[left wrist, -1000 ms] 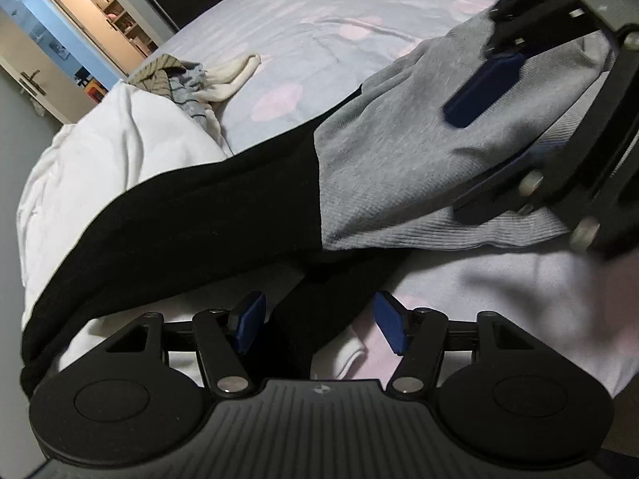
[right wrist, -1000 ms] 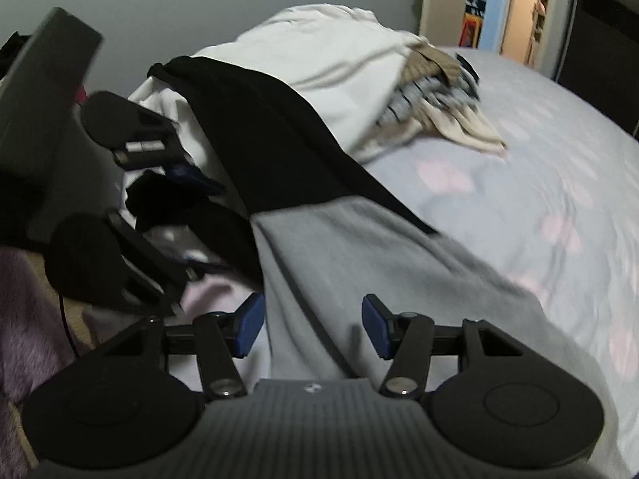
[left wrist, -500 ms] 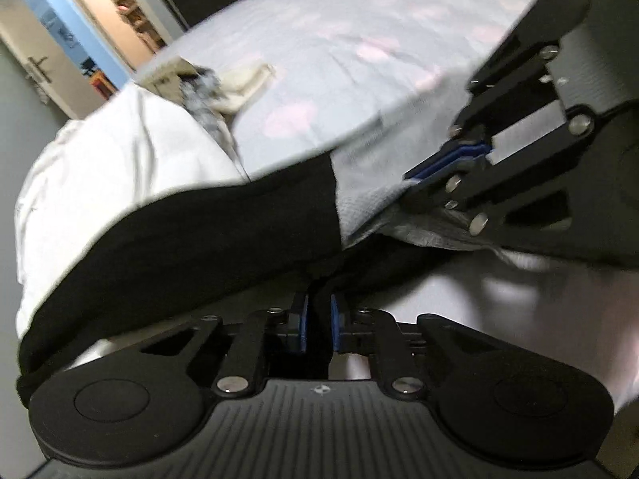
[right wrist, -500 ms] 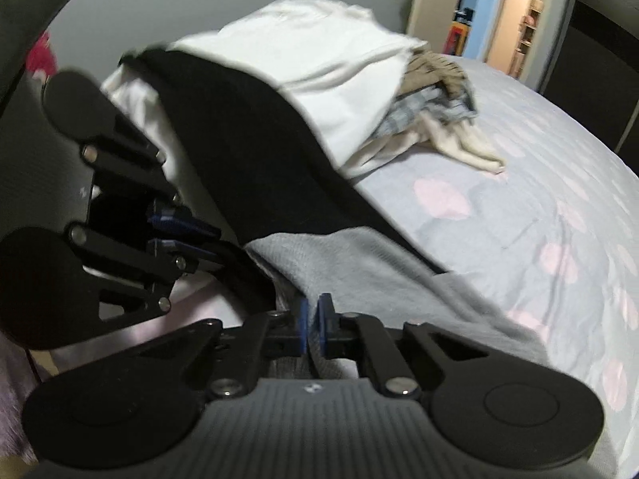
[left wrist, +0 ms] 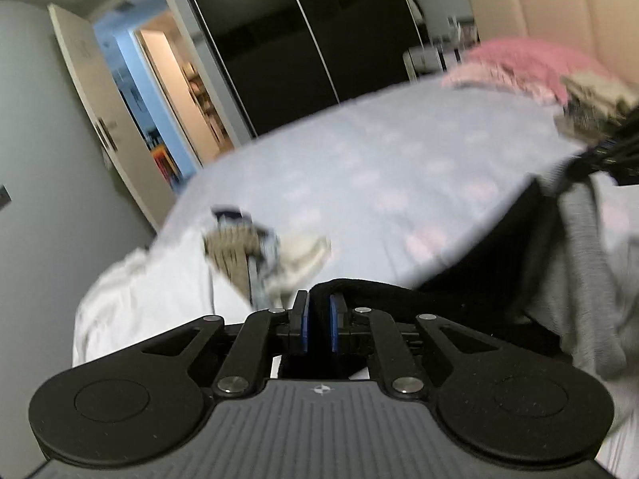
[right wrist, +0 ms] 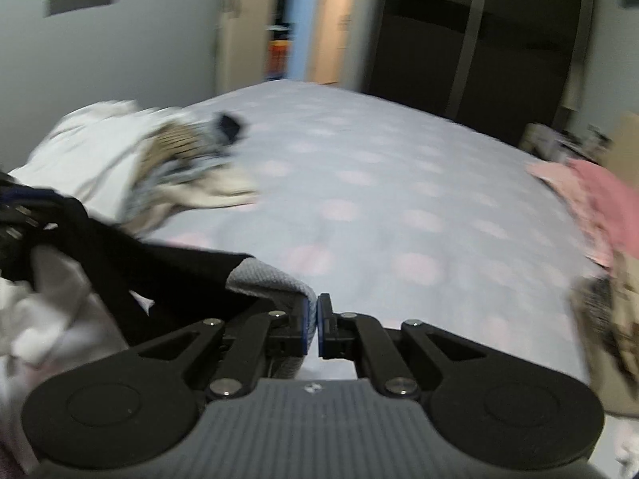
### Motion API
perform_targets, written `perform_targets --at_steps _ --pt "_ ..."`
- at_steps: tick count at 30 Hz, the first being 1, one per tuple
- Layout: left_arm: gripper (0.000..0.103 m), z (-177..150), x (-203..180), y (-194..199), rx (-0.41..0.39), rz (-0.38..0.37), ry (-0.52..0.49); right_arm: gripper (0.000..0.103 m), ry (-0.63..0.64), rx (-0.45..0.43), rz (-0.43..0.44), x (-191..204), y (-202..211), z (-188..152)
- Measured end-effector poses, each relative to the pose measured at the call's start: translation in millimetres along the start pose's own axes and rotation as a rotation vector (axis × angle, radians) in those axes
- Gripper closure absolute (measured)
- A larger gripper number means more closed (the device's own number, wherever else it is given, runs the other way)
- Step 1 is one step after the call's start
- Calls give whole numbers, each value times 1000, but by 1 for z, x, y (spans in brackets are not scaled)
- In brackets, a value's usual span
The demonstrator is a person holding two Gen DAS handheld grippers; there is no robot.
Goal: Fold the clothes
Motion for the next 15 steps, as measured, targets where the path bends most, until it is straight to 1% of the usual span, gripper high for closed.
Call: perform_targets --at_steps 3,7,11,15 --pt "95 21 7 -2 -46 34 29 99 -65 -20 -105 -49 18 6" --pt "95 39 12 -14 -58 71 59 99 -143 -24 -218 -117 41 12" --pt "95 49 15 -26 -44 107 93 99 -212 7 -348 -181 50 7" --pt "95 50 13 -34 0 151 97 99 -299 26 -475 -238 54 -6"
Point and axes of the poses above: each gripper's, at about its wrist camera, not at the fingertips, and y roughly against the way its jaws point, x to its left, z to its top, the point moved 1 cm from there along -y, roughly the way its jaws point, and after that the axes turned 11 degrees about -y, right-handed, at the moved point
